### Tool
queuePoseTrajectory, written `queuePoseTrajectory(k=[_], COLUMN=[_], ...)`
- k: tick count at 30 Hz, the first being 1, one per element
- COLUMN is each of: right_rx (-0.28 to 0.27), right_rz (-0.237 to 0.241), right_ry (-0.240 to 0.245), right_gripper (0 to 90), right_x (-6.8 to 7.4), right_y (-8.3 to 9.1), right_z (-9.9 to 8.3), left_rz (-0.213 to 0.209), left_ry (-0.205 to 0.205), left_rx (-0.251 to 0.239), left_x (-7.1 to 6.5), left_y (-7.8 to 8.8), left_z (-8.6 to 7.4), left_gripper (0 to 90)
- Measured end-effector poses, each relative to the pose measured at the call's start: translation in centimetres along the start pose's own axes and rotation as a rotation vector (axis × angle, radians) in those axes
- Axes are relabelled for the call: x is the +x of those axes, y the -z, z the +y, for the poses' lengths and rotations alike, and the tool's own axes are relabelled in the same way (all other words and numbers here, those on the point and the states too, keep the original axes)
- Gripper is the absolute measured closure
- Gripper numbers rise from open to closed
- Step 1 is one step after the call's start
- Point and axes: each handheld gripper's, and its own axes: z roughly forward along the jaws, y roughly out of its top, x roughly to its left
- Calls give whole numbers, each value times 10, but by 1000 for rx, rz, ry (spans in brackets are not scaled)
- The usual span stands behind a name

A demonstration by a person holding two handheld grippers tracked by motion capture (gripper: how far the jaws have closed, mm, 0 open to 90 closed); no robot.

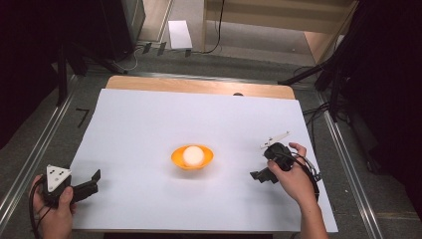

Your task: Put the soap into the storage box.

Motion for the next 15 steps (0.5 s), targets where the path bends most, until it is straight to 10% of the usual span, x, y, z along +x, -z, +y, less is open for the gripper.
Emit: queuePoseTrajectory(k=[15], right_rx=[-57], right_rz=[-52], right_ry=[-63], right_gripper=[0], right_x=[-13], right_y=[8], right_z=[-37], left_rz=[5], left_ry=[1], left_rx=[-2], left_x=[0], left_y=[0], left_z=[0], left_gripper=[63])
